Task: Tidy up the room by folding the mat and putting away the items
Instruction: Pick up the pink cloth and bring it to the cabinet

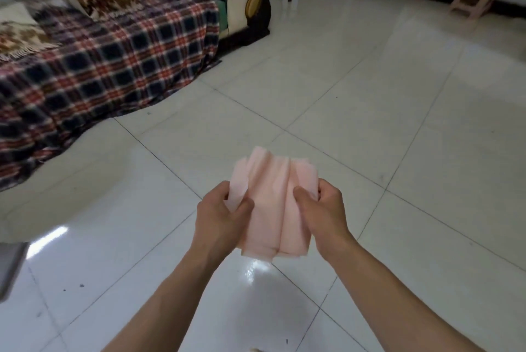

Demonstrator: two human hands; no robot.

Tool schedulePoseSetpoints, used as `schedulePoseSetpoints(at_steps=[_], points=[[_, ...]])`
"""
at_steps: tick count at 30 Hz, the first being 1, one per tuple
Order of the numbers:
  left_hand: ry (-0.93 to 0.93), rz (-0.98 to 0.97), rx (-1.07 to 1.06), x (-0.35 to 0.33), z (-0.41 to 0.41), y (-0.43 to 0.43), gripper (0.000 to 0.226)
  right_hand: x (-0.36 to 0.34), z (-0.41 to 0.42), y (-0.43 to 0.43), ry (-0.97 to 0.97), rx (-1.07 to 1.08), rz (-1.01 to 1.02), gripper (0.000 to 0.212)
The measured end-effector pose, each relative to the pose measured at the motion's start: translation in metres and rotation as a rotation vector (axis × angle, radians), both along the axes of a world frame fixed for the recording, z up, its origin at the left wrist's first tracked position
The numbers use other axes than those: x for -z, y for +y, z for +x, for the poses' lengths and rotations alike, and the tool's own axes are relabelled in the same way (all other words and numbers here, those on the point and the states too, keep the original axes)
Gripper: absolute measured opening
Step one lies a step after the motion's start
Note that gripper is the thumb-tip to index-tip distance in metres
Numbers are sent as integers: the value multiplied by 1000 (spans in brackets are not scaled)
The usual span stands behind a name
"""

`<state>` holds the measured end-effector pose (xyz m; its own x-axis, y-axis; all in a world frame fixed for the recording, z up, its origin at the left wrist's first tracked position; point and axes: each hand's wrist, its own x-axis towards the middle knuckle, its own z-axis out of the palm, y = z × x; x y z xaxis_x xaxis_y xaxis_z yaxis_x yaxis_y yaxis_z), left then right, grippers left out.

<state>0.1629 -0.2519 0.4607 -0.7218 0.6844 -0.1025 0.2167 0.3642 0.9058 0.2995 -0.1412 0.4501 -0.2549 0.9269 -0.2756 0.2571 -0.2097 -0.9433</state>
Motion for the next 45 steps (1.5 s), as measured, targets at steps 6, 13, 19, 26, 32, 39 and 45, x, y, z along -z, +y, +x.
schedulePoseSetpoints(at_steps=[6,13,19,26,32,39,45], points=[[-38,85,-38,-216,1,-20,19,-223,0,-13,34,-47,76,7],[-53,164,-56,-447,-6,-42,5,-461,-26,-34,14,-139,184,17],[-54,238,-111,-573,-57,-56,13,-585,-78,-37,66,-203,223,9],[-8,360,-159,-637,-101,-81,19,-661,-130,-48,176,-289,307,10],[37,389,-310,-641,-113,-105,21,-673,-165,-57,209,-452,298,11],[120,287,-571,-645,-108,-142,19,-666,-201,-81,260,-702,210,11],[113,301,-861,-654,-79,-183,16,-668,-222,-120,283,-984,175,12]])
